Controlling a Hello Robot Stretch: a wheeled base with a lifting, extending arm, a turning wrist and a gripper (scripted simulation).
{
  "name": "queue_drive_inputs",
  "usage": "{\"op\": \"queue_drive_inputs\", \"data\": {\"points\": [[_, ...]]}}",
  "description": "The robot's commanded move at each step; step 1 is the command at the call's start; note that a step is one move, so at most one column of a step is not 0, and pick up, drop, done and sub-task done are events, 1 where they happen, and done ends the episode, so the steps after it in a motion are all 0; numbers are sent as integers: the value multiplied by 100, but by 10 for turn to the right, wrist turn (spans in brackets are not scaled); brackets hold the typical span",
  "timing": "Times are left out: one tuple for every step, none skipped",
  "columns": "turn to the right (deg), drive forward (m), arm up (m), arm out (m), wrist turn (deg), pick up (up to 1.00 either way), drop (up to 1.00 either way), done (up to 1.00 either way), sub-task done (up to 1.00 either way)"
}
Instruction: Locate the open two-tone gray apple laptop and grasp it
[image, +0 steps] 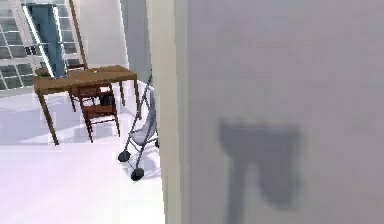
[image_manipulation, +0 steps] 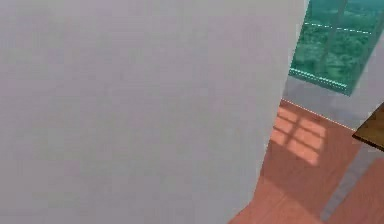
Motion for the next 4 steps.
{"op": "queue_drive_inputs", "data": {"points": [[-270, 0, 0, 0, 0, 0, 0, 0, 0], [0, 90, 0, 0, 0, 0, 0, 0, 0], [-120, 0, 0, 0, 0, 0, 0, 0, 0], [0, 30, 0, 0, 0, 0, 0, 0, 0]]}}
